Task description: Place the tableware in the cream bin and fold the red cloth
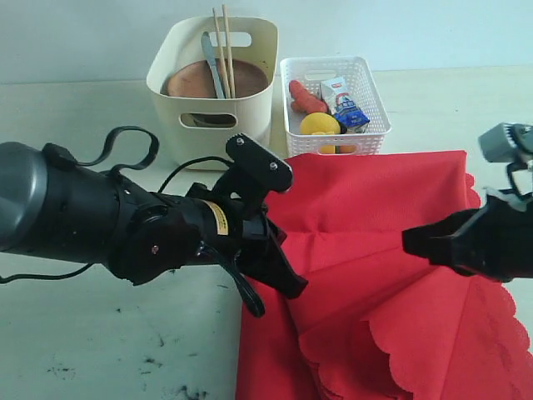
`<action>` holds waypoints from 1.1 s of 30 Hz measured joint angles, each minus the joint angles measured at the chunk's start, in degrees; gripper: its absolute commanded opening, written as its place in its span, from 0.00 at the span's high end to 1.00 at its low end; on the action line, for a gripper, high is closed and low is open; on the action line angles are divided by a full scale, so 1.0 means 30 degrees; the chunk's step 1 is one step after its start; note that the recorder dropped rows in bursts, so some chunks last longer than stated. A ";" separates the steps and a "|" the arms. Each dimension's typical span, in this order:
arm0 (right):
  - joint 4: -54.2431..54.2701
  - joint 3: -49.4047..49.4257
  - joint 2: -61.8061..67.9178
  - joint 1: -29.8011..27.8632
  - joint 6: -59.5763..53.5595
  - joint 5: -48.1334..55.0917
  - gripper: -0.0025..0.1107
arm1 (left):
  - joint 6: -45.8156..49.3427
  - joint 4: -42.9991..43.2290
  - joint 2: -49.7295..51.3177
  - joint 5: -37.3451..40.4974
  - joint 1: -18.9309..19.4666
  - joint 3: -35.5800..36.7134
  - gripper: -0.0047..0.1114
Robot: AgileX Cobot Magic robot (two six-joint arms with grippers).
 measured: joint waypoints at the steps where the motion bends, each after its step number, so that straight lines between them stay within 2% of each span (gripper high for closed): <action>1: -0.0037 -0.0172 0.0637 0.0416 0.0000 0.0000 0.98 | 0.0037 0.0000 0.0214 -0.0319 0.0034 0.0000 0.94; 7: 0.0715 -0.1985 0.3776 0.4428 0.0118 -0.2536 0.98 | 0.0153 0.0000 0.0621 -0.1585 0.0460 0.0029 0.94; 13: -0.0672 -0.4778 0.6223 0.6678 0.2091 -0.3880 0.98 | 0.0153 0.0000 0.1178 -0.1672 0.0498 0.0029 0.94; 21: -0.7993 -0.6933 0.8682 0.7098 0.8991 -0.5441 0.98 | 0.0153 -0.0471 0.1218 -0.1370 0.0498 -0.0034 0.94; 27: -1.1269 -0.7107 0.9100 0.7098 1.1978 -0.4810 0.98 | -0.0099 -0.1204 0.1246 -0.1273 0.0498 -0.0204 0.94; 30: -1.4395 -0.7113 0.8871 0.7098 1.5079 -0.3775 0.98 | -0.0411 -0.1357 0.1294 -0.1142 0.0498 -0.0204 0.94; 33: -1.8533 -0.6683 0.7803 0.7131 2.0096 -0.3589 0.98 | -0.0490 -0.1357 0.1306 -0.1126 0.0498 -0.0204 0.94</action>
